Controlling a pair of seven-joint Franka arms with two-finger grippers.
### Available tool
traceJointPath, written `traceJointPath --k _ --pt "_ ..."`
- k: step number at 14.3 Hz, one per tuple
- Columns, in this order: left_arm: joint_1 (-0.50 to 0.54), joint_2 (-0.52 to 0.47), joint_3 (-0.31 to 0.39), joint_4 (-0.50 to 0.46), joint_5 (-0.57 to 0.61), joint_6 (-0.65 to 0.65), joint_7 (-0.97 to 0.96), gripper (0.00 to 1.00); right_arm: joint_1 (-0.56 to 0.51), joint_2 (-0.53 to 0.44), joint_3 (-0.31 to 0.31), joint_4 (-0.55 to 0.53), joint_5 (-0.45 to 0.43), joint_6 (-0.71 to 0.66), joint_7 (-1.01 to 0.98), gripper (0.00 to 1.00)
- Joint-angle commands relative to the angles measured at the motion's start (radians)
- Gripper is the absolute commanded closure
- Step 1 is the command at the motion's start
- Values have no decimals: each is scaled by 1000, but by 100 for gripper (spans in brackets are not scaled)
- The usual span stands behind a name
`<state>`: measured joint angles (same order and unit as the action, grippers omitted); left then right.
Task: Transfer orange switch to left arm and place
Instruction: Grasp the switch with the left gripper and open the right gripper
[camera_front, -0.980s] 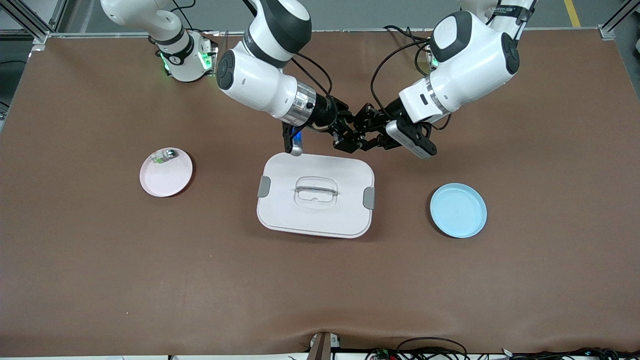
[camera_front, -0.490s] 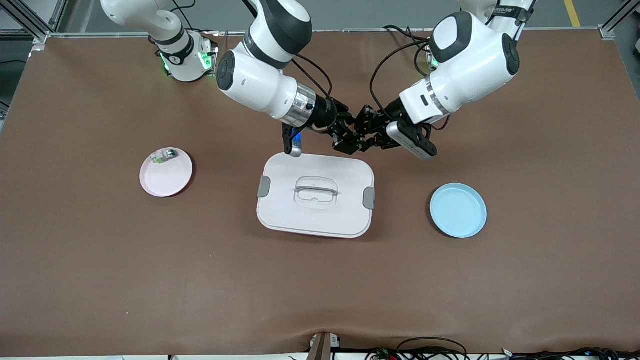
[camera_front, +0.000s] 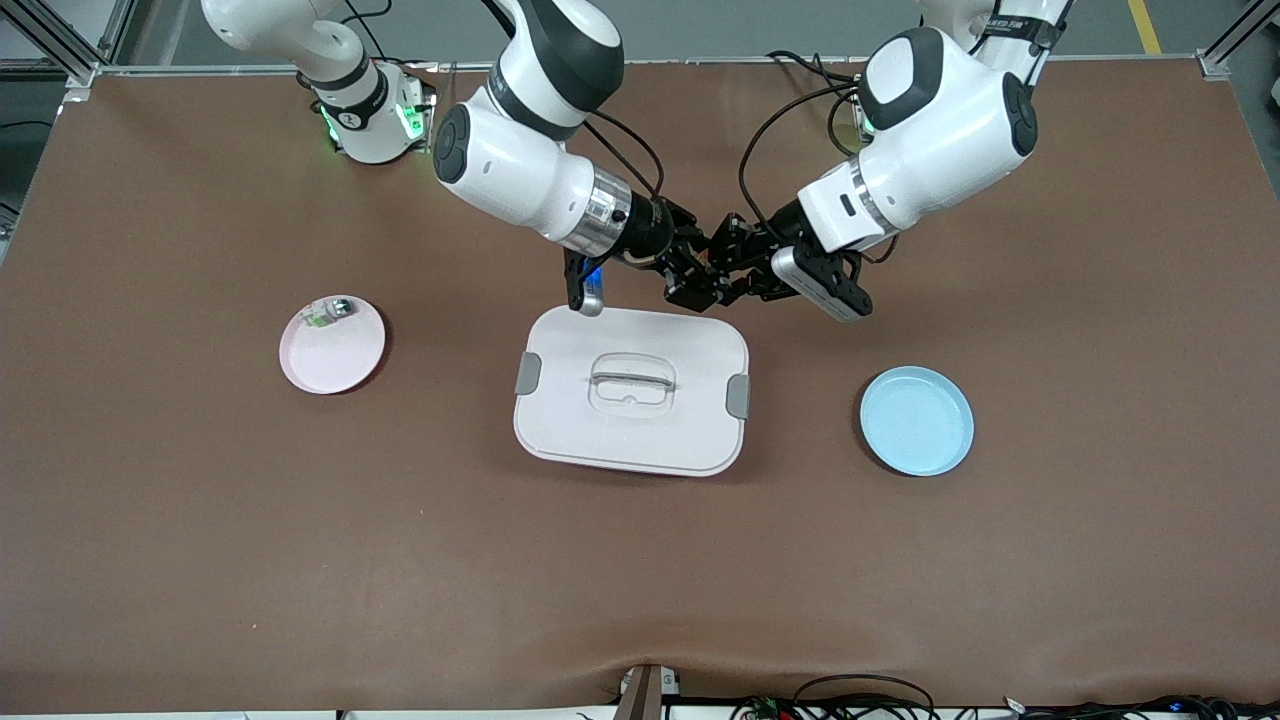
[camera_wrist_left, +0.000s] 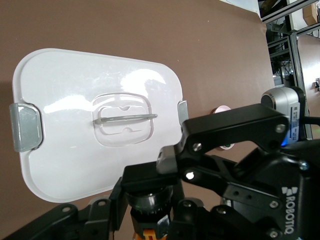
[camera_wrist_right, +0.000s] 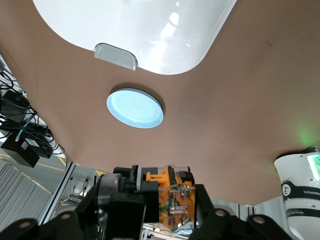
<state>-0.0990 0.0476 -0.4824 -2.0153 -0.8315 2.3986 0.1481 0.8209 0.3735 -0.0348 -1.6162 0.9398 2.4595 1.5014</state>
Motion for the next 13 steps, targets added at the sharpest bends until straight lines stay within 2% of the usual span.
traceJointPath --k 1,6,9,11,13 --pt "15 17 -10 26 5 -25 -7 100 15 10 -10 24 11 -8 10 0" --pt "41 17 2 32 15 -73 -7 100 1 4 -16 16 7 -19 2 0" --pt "131 18 2 73 142 -168 -7 100 -35 -30 -24 2 -44 -94 -1 0" --pt "191 18 2 90 254 -217 -7 100 -72 -59 -24 1 -123 -169 -4 0" --pt "222 35 2 95 418 -227 -5 100 -104 -91 -24 -1 -214 -243 -26 0"
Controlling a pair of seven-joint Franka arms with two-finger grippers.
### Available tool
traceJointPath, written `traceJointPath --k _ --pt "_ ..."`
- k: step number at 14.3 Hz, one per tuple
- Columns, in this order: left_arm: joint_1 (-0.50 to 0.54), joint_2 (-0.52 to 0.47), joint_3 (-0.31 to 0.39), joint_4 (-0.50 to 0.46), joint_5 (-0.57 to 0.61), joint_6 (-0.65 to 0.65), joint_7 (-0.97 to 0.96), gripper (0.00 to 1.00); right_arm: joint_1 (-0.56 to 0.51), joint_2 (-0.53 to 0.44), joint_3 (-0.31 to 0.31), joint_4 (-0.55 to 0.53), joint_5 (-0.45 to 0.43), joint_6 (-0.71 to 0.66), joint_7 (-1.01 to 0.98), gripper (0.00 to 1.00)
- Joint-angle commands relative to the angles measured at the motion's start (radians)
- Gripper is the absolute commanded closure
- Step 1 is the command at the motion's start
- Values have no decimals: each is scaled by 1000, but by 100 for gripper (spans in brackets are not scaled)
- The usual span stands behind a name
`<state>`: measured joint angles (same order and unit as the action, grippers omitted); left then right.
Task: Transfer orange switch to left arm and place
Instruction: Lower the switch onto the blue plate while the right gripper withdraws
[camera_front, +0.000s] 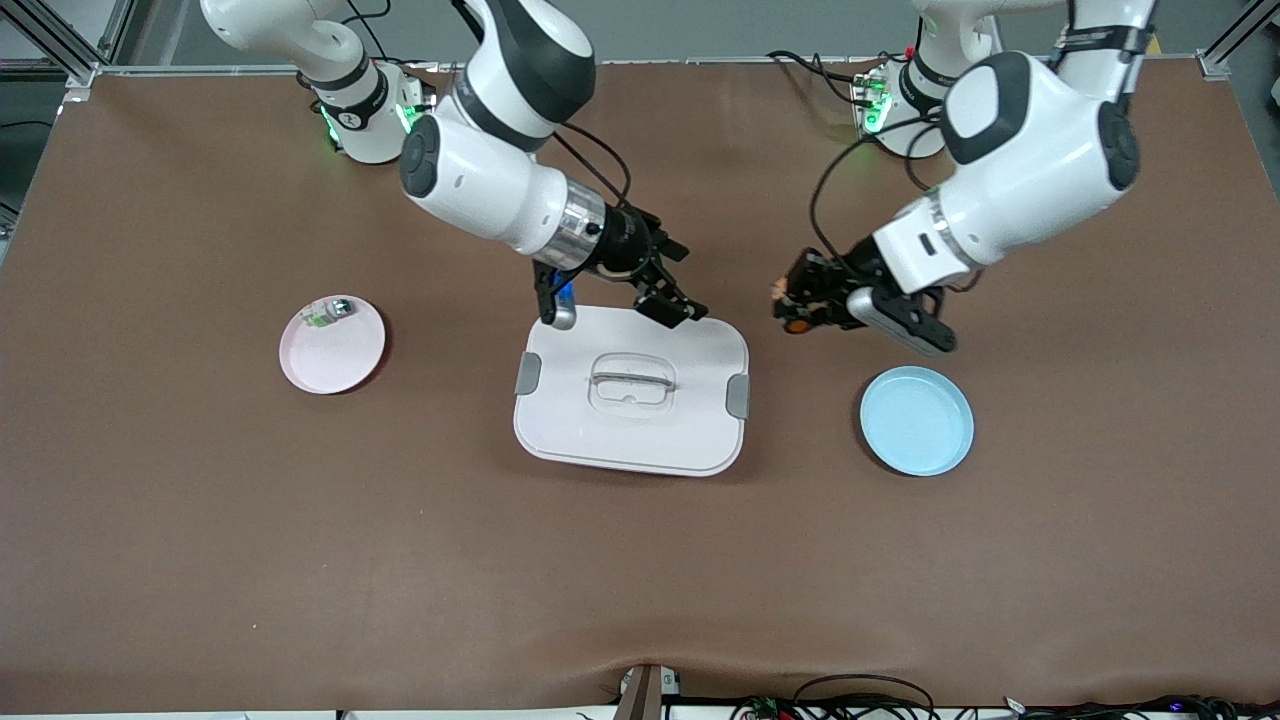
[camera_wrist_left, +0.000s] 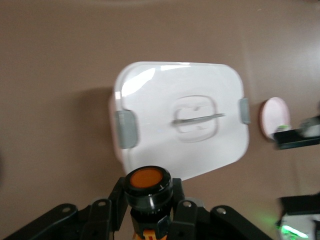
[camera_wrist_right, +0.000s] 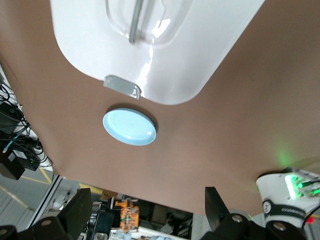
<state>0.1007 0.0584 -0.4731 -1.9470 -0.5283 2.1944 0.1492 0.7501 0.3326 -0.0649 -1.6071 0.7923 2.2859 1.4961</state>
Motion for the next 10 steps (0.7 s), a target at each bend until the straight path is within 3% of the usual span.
traceJointPath --k 1,4,8,10 --pt "43 34 -7 26 213 -24 3 100 -55 -67 7 -10 -92 -136 -54 0" --pt "86 67 -6 28 463 -24 48 100 -147 -131 5 -45 -151 -287 -224 0" --pt "154 148 -4 28 576 -19 410 100 -192 -251 5 -201 -390 -330 -452 0" --pt "163 178 -4 28 622 -15 519 100 -219 -294 7 -270 -465 -330 -555 0"
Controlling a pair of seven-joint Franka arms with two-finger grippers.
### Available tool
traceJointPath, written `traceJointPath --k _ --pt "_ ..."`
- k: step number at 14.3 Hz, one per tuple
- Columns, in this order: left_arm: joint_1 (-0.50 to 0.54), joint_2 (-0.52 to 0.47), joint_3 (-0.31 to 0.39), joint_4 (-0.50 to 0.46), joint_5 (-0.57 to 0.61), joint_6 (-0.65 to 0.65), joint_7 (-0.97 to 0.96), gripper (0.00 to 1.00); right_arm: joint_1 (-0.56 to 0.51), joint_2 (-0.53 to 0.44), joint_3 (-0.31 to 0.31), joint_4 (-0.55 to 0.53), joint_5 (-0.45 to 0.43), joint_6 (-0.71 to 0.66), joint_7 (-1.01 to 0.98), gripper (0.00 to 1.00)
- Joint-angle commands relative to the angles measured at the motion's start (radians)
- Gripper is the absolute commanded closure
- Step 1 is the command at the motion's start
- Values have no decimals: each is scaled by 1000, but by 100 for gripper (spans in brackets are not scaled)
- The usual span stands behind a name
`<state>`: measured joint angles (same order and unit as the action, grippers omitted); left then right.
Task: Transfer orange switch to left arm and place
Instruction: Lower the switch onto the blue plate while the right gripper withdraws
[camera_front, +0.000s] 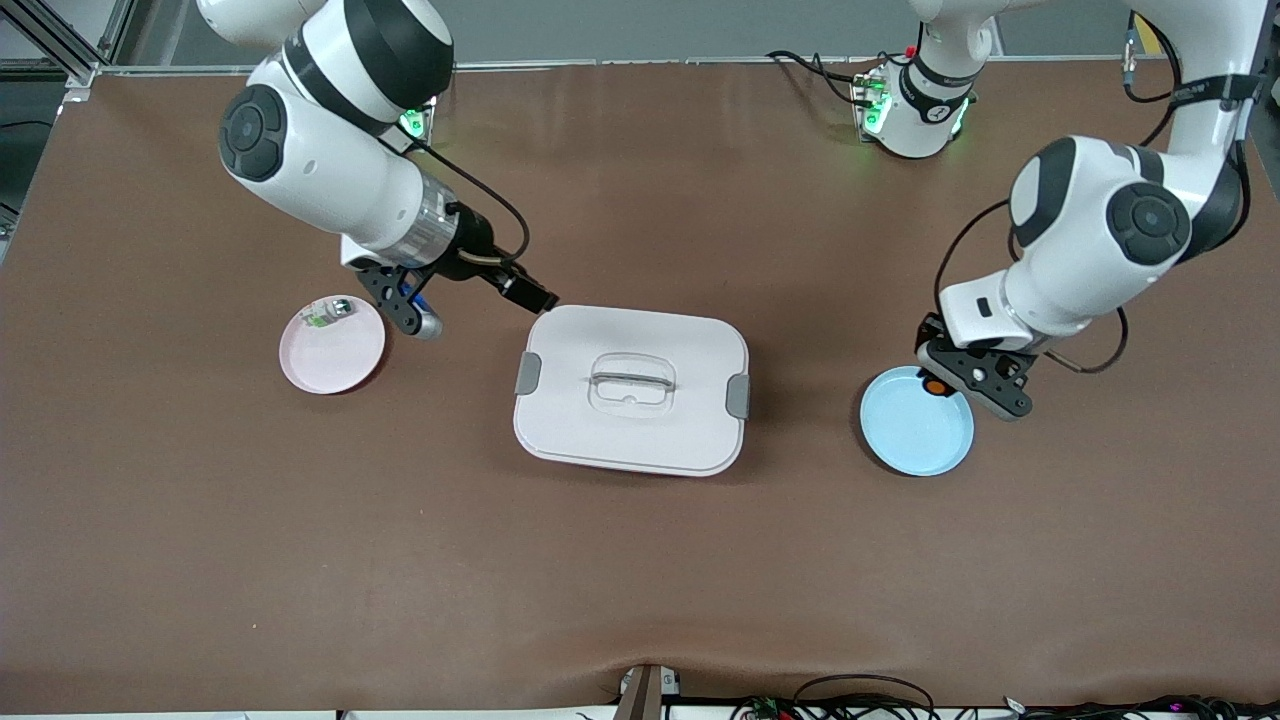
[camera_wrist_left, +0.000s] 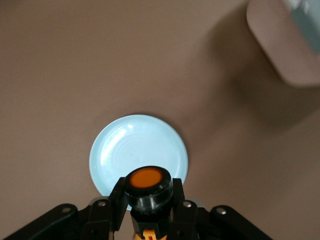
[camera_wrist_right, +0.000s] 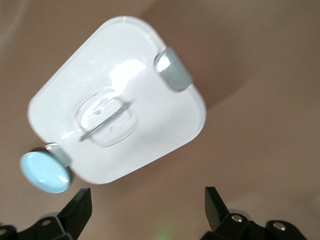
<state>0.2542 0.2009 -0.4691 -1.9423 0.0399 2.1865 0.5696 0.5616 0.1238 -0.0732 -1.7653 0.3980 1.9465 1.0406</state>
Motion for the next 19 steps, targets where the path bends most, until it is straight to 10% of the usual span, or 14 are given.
traceJointPath --k 1,7,19 --pt "17 58 -8 26 75 -7 152 100 -42 -104 15 -138 -111 9 -149 0" --pt "3 190 -11 20 304 45 248 100 -90 -167 15 -191 -409 -23 -368 0" --pt "17 348 -14 -44 537 239 251 100 -388 -190 15 -149 -409 -83 -876 0"
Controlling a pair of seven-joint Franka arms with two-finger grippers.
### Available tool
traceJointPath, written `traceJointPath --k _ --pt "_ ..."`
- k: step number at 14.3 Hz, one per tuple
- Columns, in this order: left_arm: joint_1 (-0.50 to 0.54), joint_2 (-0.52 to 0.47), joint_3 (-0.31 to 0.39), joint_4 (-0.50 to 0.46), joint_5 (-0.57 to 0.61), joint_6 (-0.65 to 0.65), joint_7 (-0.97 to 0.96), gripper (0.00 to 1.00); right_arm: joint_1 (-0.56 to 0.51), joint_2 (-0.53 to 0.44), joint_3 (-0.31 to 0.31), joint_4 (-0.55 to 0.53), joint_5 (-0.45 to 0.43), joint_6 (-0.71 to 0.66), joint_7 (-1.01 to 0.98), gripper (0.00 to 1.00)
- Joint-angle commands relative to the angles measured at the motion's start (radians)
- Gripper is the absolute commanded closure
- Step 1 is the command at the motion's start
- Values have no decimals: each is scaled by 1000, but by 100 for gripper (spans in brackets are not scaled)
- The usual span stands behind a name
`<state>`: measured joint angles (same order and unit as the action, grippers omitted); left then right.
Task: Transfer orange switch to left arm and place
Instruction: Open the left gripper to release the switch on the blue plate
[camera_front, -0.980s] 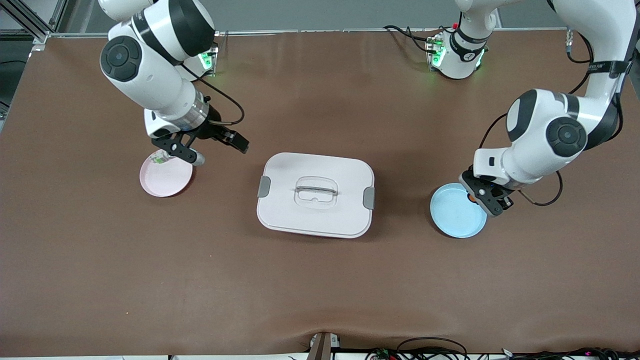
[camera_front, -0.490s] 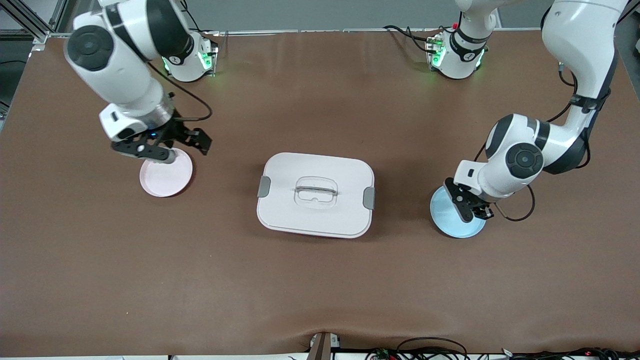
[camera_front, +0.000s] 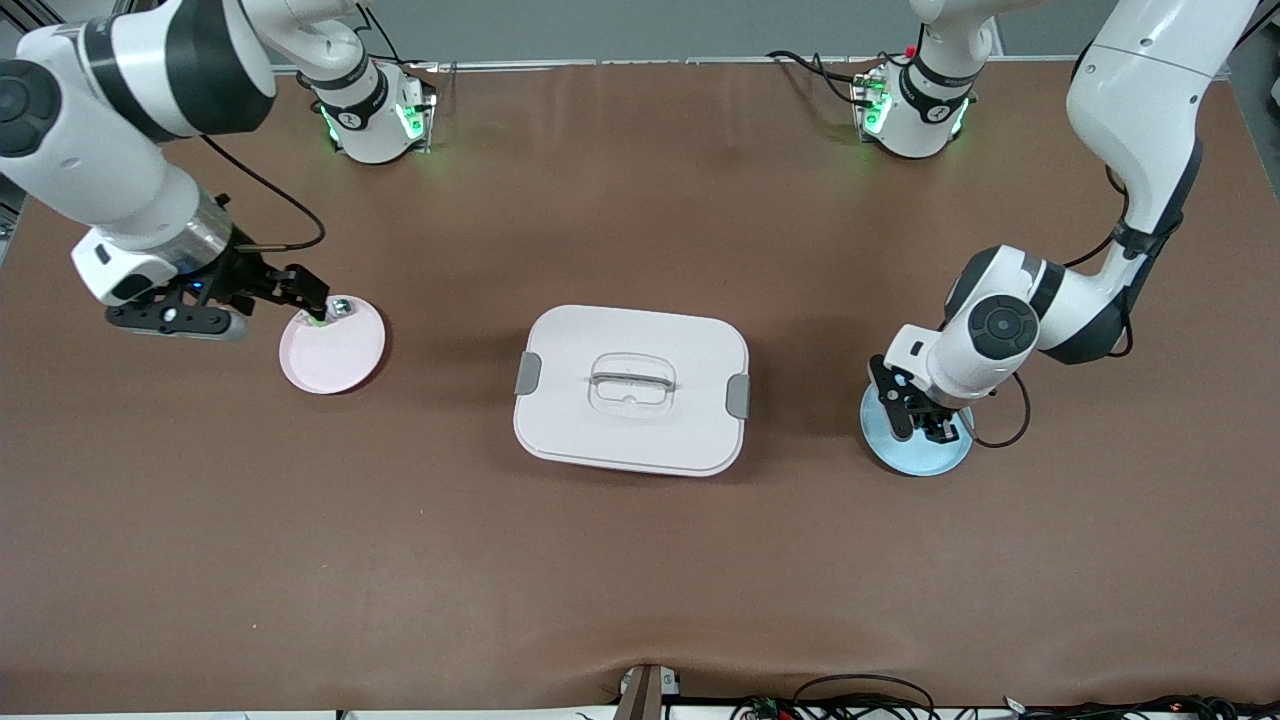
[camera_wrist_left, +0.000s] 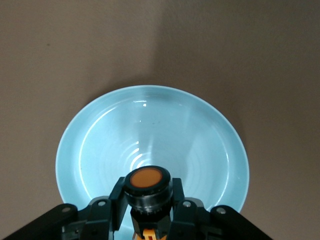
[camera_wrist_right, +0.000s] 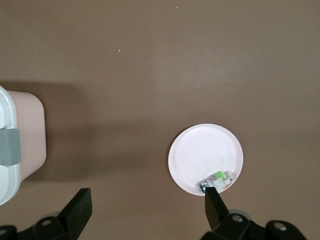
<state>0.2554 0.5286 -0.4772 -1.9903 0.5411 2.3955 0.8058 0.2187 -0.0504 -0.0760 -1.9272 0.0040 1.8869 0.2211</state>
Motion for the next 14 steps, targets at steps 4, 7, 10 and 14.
traceJointPath --k 4,7,10,14 --pt "5 51 -6 8 124 88 16 100 -122 -5 18 114 -15 -124 -131 0" --pt "10 54 -6 10 126 94 12 80 -156 13 16 230 -21 -202 -199 0" --pt "18 56 -8 27 106 93 -3 0 -219 14 19 325 -2 -224 -207 0" --pt "10 18 -53 92 7 -51 -79 0 -217 14 21 358 -6 -224 -210 0"
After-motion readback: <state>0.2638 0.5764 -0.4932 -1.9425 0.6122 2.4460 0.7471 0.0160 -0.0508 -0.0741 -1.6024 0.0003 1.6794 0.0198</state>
